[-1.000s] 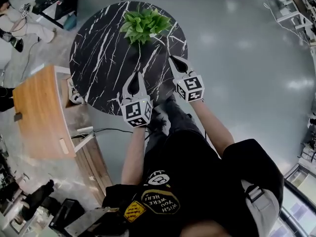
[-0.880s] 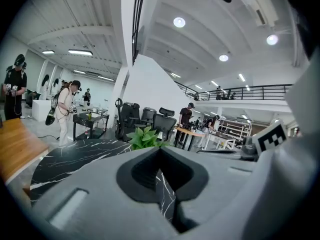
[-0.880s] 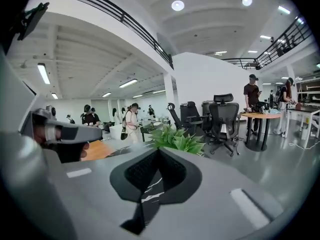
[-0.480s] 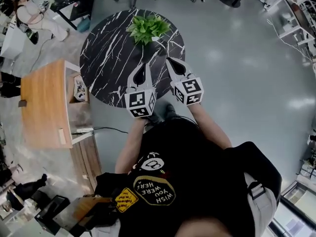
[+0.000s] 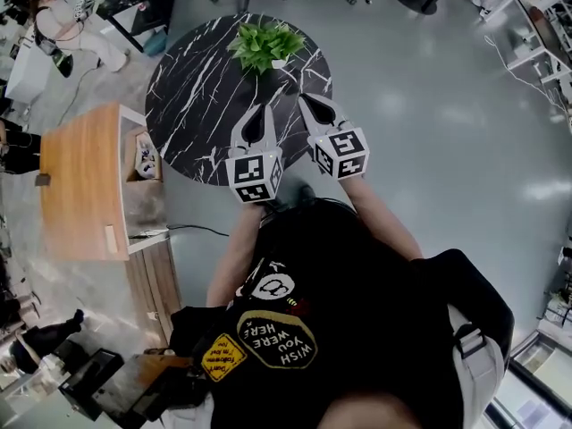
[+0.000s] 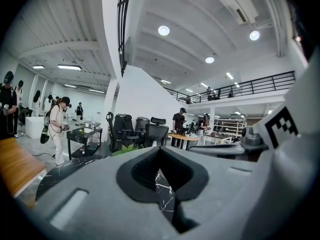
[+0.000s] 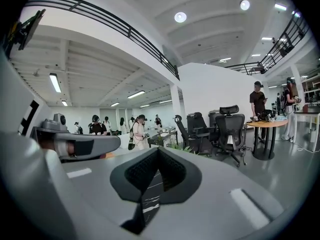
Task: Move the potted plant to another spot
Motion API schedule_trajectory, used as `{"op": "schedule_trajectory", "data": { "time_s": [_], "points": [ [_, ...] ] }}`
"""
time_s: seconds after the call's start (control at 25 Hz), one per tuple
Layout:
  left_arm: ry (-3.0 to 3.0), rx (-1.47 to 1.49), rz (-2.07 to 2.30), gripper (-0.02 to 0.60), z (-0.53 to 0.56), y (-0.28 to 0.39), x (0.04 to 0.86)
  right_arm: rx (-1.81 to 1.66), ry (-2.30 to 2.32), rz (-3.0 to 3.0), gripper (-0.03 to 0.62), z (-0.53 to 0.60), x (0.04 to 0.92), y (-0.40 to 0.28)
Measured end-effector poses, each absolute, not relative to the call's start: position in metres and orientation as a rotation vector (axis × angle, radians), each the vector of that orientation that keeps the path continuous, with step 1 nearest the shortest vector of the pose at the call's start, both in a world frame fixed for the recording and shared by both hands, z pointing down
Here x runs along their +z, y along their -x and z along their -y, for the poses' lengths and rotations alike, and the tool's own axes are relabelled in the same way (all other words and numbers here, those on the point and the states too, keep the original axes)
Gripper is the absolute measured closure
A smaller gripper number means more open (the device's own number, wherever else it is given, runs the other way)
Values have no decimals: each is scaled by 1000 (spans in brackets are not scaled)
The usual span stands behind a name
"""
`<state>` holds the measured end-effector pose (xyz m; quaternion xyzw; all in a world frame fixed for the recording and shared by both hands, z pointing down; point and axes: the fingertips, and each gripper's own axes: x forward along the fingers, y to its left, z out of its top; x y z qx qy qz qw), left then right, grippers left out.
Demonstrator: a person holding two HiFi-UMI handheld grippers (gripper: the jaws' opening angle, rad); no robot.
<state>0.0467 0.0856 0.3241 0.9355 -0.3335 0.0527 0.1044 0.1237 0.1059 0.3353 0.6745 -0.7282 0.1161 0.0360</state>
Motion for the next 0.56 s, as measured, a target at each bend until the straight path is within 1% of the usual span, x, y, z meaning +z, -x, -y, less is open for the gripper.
{"op": "schedule_trajectory", "data": {
  "time_s": [0.56],
  "points": [
    [-2772,156,983,577,-98,-50,320,346,-2074,2245,594,-120,332,-126]
  ]
}}
